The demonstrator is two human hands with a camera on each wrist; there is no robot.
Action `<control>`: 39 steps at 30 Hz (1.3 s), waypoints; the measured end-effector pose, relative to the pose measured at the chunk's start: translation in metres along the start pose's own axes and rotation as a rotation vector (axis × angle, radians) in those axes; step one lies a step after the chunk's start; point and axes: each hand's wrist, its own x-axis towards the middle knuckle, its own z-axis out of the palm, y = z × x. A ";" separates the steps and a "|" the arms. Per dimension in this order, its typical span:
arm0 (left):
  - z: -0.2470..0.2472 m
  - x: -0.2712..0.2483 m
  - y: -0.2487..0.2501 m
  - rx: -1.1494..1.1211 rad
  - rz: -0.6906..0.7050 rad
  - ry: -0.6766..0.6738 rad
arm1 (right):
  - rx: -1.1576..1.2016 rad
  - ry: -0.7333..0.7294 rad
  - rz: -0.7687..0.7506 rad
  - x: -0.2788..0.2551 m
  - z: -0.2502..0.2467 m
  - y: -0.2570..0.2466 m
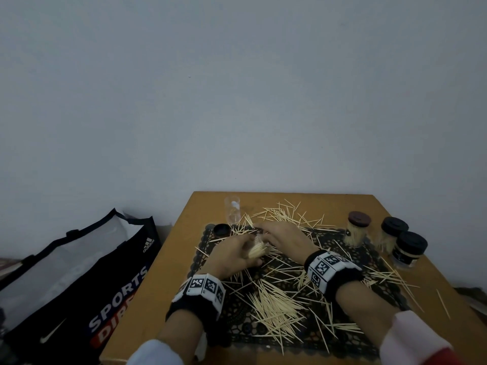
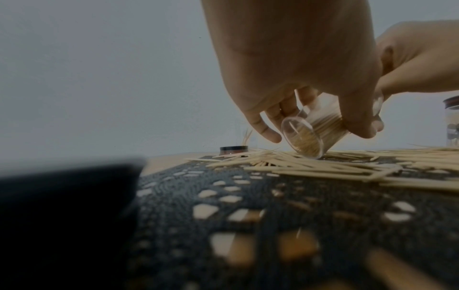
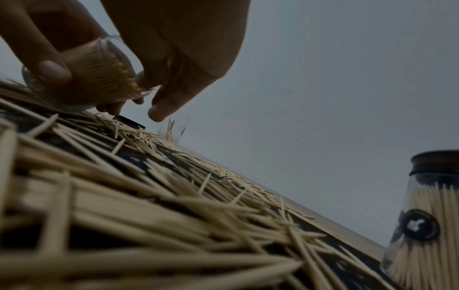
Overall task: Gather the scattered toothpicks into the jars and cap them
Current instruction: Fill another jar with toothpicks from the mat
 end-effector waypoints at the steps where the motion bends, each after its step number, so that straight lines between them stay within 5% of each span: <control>1: 0.000 0.000 0.001 -0.005 0.005 -0.002 | -0.025 0.008 0.016 0.000 -0.001 -0.002; 6: 0.001 0.000 -0.003 -0.037 -0.023 0.043 | -0.198 0.031 0.083 0.001 0.000 -0.001; 14: 0.001 0.000 -0.004 -0.024 -0.076 0.110 | -0.070 0.056 0.140 -0.002 -0.012 -0.002; 22: 0.000 -0.001 -0.006 -0.008 -0.074 0.094 | -0.064 -0.629 0.640 -0.015 -0.054 0.028; 25: 0.001 -0.001 -0.007 0.009 -0.071 0.088 | -0.126 -0.819 0.708 -0.028 -0.063 0.033; 34: 0.001 -0.001 -0.007 0.011 -0.071 0.069 | -0.028 -0.515 0.565 -0.051 -0.060 0.029; 39: 0.000 -0.001 -0.007 0.026 -0.078 0.058 | -0.242 -0.574 0.637 -0.054 -0.056 0.025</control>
